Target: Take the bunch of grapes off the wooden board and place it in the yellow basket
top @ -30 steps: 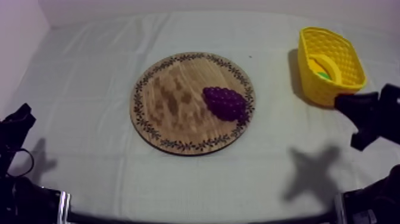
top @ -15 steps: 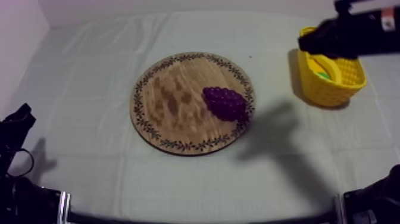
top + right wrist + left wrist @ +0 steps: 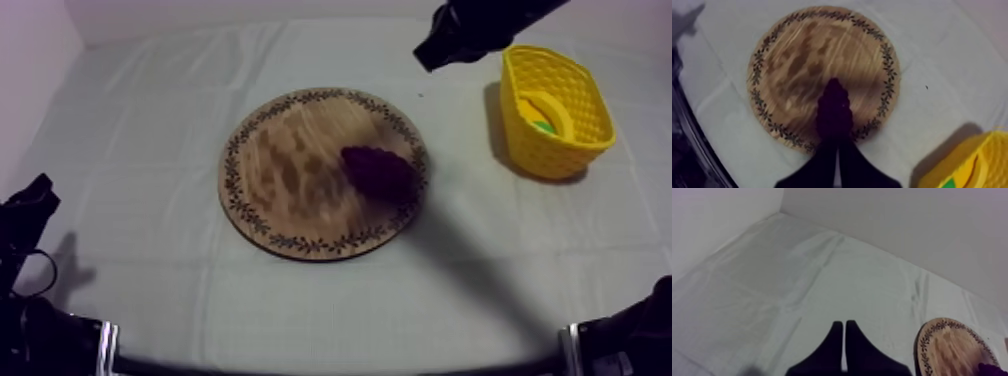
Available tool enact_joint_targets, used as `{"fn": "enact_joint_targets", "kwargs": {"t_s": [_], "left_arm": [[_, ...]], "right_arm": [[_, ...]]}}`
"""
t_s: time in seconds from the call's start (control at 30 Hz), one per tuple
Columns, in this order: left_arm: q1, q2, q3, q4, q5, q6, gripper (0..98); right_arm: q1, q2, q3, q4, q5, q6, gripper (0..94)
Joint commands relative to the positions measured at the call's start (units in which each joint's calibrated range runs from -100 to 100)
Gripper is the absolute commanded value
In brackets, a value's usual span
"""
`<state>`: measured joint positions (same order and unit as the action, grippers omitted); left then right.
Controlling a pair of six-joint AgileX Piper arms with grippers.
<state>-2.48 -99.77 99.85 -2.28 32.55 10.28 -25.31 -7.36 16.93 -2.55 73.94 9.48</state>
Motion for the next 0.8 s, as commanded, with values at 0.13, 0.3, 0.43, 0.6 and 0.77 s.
{"fn": "enact_joint_targets", "kwargs": {"t_s": [0.13,0.3,0.43,0.6,0.77], "left_arm": [[-0.01,0.03,0.04,0.01,0.03,0.00,0.0],[-0.01,0.03,0.04,0.01,0.03,0.00,0.0],[-0.01,0.03,0.04,0.01,0.03,0.00,0.0],[-0.01,0.03,0.04,0.01,0.03,0.00,0.0],[-0.01,0.03,0.04,0.01,0.03,0.00,0.0]], "right_arm": [[-0.70,2.12,-2.27,0.68,2.27,6.30,0.8],[-1.83,4.16,-4.17,2.57,5.37,2.37,0.7],[-2.33,5.88,-4.94,3.81,7.50,-0.71,2.4],[-2.46,7.53,-6.19,3.95,10.63,-0.78,11.7],[-2.48,8.16,-6.93,3.82,13.65,-1.80,32.3]]}}
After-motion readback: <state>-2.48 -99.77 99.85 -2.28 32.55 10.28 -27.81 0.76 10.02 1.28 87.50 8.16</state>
